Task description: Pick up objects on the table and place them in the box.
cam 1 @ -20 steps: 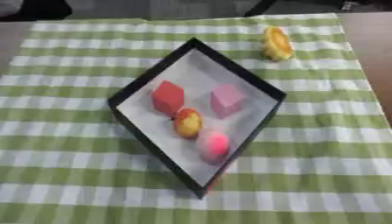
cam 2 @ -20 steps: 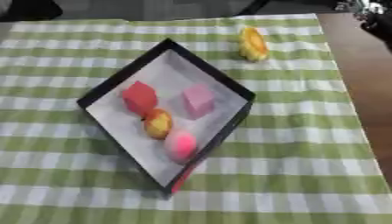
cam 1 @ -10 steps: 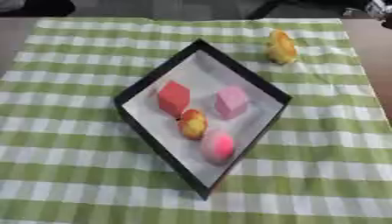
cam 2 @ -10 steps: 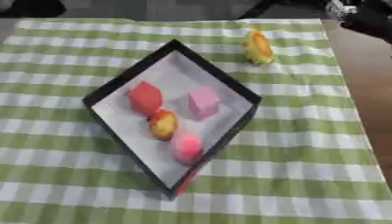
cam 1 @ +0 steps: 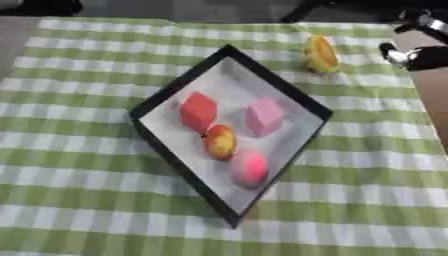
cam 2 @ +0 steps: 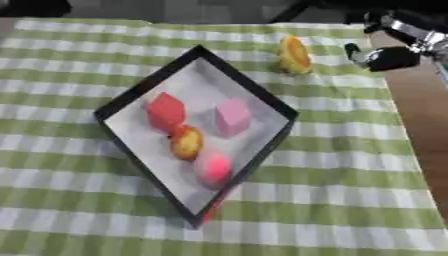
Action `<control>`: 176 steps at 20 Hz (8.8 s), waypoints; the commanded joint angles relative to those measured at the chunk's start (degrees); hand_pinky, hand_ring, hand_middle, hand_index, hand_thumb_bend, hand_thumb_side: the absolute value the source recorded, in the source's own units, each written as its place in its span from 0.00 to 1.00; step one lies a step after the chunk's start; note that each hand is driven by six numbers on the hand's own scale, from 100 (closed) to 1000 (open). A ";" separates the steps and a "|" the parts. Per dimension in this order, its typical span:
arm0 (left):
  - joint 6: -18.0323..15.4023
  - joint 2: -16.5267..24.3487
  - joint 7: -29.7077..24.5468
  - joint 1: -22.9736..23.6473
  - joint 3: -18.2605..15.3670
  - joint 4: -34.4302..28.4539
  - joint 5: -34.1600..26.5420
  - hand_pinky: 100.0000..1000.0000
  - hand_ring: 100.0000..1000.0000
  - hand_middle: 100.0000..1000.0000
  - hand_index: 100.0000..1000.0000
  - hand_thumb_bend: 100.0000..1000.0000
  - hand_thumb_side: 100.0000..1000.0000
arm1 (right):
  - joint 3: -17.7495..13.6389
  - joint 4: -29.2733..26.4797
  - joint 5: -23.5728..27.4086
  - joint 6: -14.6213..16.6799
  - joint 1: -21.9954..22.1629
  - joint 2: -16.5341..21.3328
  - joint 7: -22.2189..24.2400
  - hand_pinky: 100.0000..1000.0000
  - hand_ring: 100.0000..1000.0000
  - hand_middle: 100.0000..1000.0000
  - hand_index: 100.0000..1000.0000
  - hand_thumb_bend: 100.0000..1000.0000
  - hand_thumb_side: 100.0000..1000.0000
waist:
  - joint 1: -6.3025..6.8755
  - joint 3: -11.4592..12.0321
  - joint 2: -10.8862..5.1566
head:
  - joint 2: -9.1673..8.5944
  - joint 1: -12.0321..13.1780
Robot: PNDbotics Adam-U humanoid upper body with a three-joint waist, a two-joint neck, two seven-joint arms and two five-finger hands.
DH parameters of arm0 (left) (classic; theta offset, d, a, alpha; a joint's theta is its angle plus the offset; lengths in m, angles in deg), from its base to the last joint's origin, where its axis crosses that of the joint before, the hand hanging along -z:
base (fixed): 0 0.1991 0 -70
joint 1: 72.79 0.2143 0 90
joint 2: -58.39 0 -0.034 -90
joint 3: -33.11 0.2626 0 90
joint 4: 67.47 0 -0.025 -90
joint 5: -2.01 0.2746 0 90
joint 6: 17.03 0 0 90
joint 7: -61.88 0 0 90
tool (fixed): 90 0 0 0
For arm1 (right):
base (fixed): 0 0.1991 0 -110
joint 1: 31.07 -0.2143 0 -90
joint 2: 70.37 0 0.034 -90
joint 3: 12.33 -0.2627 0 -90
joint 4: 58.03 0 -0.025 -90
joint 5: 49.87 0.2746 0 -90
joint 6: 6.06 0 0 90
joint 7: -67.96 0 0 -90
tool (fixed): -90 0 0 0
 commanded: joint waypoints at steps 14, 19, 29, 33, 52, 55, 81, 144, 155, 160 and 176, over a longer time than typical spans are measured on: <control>0.58 1.26 -0.81 -0.71 0.04 -1.01 1.11 0.72 0.71 0.71 0.77 0.30 0.64 | 0.46 2.39 -0.49 2.12 -5.91 0.22 4.04 0.90 1.00 0.86 0.96 0.00 0.04 | -1.65 1.00 -1.20 | -0.03 -1.15; 0.65 1.16 -1.05 -0.95 0.20 -1.14 1.29 0.72 0.71 0.71 0.77 0.30 0.64 | 1.04 2.90 -2.13 1.04 -6.95 -0.97 3.16 0.90 1.00 0.86 0.97 0.00 0.04 | -1.82 1.32 -1.02 | -0.09 -1.70; 0.72 0.84 -1.24 -1.93 0.51 -1.47 1.30 0.72 0.71 0.71 0.77 0.30 0.64 | 1.87 5.96 -8.24 -0.73 -8.89 -4.86 1.00 0.91 1.00 0.88 0.99 0.00 0.26 | -2.44 2.97 0.03 | -0.75 -3.92; 0.75 0.79 -1.23 -2.10 0.55 -1.54 1.14 0.71 0.71 0.70 0.77 0.30 0.64 | 1.62 7.10 -10.13 -0.85 -9.37 -5.74 -0.45 0.92 1.00 0.88 1.00 0.00 0.29 | -2.62 3.45 0.47 | -1.17 -4.06; 0.90 0.36 -1.15 -2.27 0.52 -1.71 0.98 0.72 0.71 0.70 0.75 0.30 0.65 | 0.66 9.55 -21.33 -3.74 -9.64 -7.02 -7.43 0.96 1.00 0.91 1.00 0.00 0.46 | -3.28 4.30 2.65 | -2.09 -4.05; 0.92 0.33 -1.07 -2.30 0.51 -1.79 0.93 0.72 0.71 0.70 0.75 0.30 0.65 | 0.49 9.83 -22.94 -3.87 -9.55 -7.08 -8.31 0.96 1.00 0.91 1.00 0.00 0.45 | -3.32 4.53 3.07 | -2.37 -4.13; 1.17 0.11 -1.49 -2.04 0.67 -1.85 0.16 0.73 0.69 0.70 0.74 0.28 0.68 | -1.38 8.66 -13.47 -3.99 -7.95 -5.59 -17.18 0.77 0.84 0.74 0.87 0.00 0.00 | -3.22 5.43 6.22 | -3.99 -4.73; 0.09 2.47 4.18 1.82 -4.23 -1.29 3.78 0.73 0.69 0.70 0.74 0.31 0.60 | 19.19 -35.47 -0.51 -2.83 1.98 -17.27 4.85 0.73 0.75 0.66 0.79 0.00 0.11 | -0.20 -1.42 -1.37 | 2.09 1.72; 0.15 2.25 4.05 1.63 -4.08 -1.36 3.88 0.73 0.69 0.70 0.74 0.32 0.60 | 19.27 -31.91 -6.14 -0.72 2.35 -17.72 5.63 0.86 0.98 0.86 0.95 0.00 0.05 | -0.30 -1.15 -0.68 | 2.07 1.18; 0.18 2.19 3.93 1.56 -4.01 -1.41 4.03 0.73 0.69 0.70 0.74 0.32 0.60 | 18.14 -32.25 -10.51 0.61 2.71 -17.20 6.85 0.95 1.00 0.86 0.97 0.00 0.11 | -0.40 -1.20 -0.66 | 1.98 1.30; 0.26 1.99 3.69 1.58 -3.84 -1.39 4.27 0.73 0.69 0.69 0.74 0.33 0.60 | 15.21 -35.83 -10.98 -0.99 3.31 -15.65 2.50 0.99 1.00 0.88 1.00 0.08 0.26 | -0.61 -1.32 -1.11 | 1.36 1.31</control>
